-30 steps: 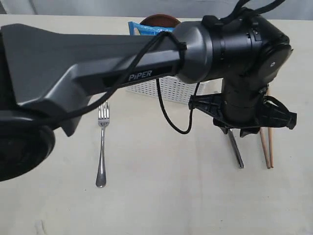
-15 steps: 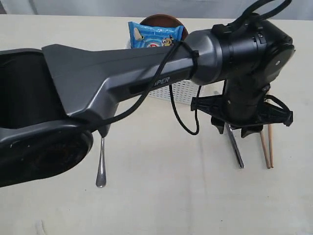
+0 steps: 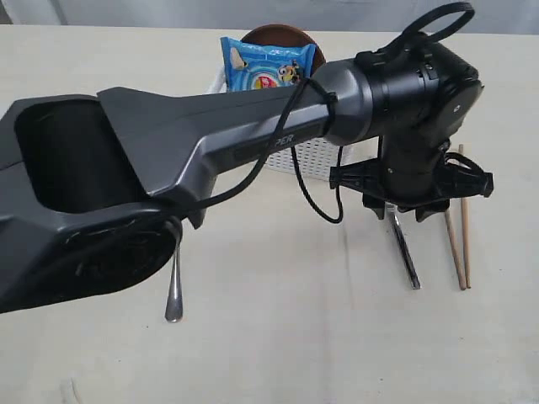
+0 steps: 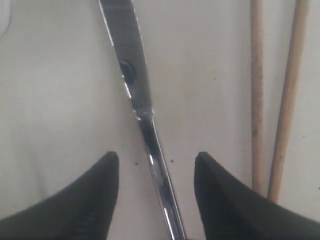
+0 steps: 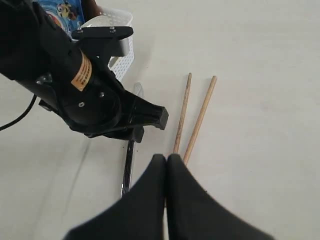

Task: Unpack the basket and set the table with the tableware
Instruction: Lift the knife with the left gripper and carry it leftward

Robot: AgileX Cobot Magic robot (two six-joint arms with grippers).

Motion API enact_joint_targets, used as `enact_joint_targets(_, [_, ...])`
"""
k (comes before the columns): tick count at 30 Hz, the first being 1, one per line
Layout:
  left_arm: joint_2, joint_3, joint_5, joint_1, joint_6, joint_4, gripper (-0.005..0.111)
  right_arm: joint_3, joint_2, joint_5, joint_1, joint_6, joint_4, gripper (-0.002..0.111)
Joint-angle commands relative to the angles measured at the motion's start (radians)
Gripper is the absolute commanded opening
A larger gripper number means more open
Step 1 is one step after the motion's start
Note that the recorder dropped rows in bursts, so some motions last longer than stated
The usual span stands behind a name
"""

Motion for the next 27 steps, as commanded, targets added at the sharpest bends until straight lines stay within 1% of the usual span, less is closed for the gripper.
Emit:
enact_joint_targets(1, [0.043, -0.073, 0.032, 0.002, -0.015, -0.012, 0.045, 0.004, -0.005, -0.01, 0.006, 0.006, -0.012, 0.0])
enact_joint_targets(5, [0.076, -0.1, 0.083, 0.008, -0.024, -0.012, 0.045, 0.004, -0.005, -0.015, 0.006, 0.007, -0.012, 0.0])
enact_joint_targets(10, [0.097, -0.1, 0.085, 0.014, -0.055, -0.009, 0.045, 0.004, -0.005, -0.019, 0.006, 0.007, -0.012, 0.0])
enact_joint_targets(16, [0.097, -0.1, 0.085, 0.014, -0.059, 0.033, 0.045, 0.004, -0.005, -0.02, 0.007, 0.01, -0.009, 0.0])
enact_joint_targets(22, [0.097, -0.1, 0.085, 0.029, -0.043, 0.058, 0.045, 0.004, -0.005, -0.022, 0.007, 0.01, -0.008, 0.0])
enact_joint_targets(27, [0.097, -0.1, 0.085, 0.029, -0.05, 0.06, 0.045, 0.004, -0.005, -0.022, 0.007, 0.01, -0.005, 0.0])
